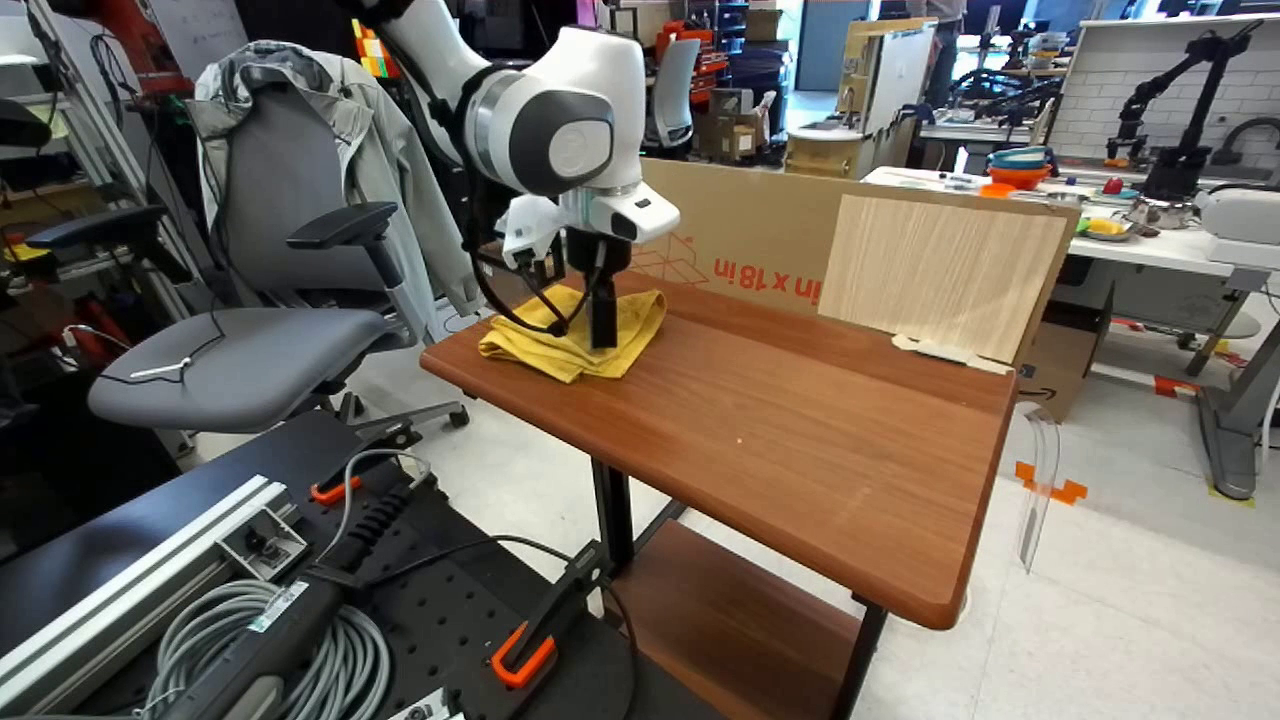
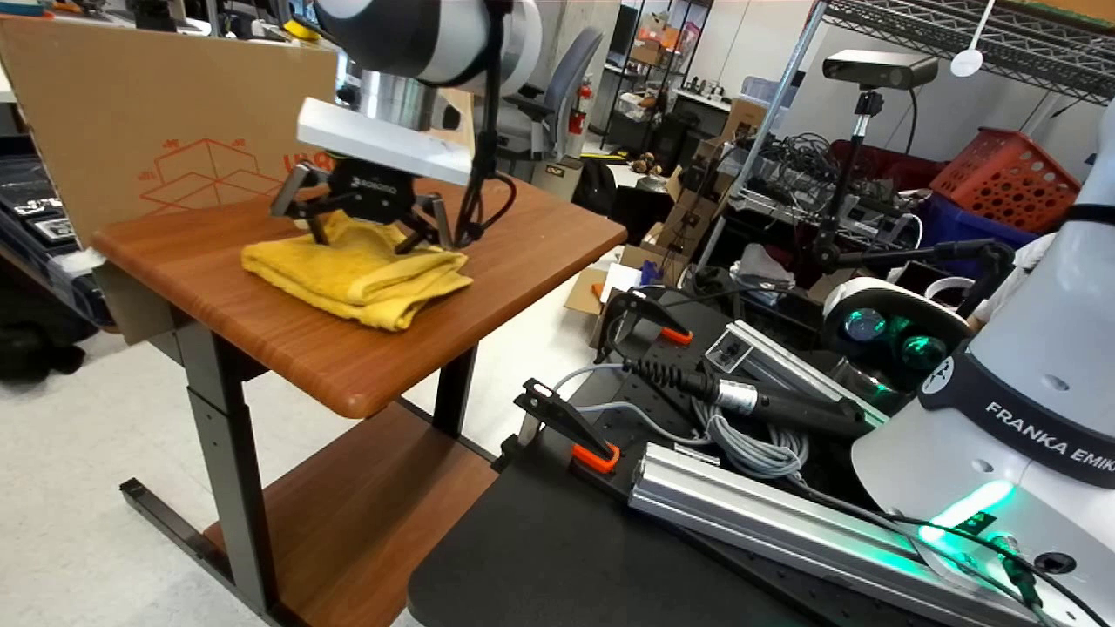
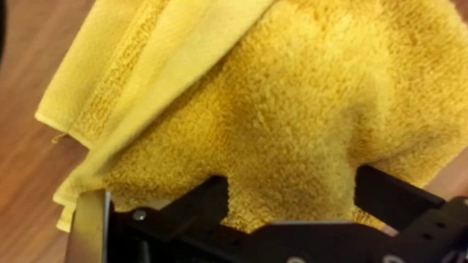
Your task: Use the yellow towel to wipe the table
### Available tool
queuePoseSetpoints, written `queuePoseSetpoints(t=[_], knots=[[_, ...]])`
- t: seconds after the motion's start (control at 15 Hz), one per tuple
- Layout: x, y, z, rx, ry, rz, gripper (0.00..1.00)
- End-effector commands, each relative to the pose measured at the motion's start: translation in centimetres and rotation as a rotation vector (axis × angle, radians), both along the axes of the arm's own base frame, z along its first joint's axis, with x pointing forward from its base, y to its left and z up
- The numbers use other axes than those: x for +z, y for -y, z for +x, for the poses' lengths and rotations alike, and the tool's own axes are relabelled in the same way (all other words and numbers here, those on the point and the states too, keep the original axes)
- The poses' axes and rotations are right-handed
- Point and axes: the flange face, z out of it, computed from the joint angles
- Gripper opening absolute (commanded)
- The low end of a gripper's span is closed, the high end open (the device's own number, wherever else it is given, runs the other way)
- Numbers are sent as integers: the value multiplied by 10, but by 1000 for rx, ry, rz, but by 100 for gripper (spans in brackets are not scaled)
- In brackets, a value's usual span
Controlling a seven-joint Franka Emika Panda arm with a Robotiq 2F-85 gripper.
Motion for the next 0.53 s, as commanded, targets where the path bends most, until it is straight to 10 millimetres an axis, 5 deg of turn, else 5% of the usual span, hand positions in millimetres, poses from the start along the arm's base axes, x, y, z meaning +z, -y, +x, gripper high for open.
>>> queuePoseSetpoints(t=[0.0, 0.27, 0.47], knots=[[-3, 91, -19, -102, -100, -70, 100], [-6, 214, -12, -339, -149, -111, 100], [8, 284, -8, -504, -155, -98, 100]])
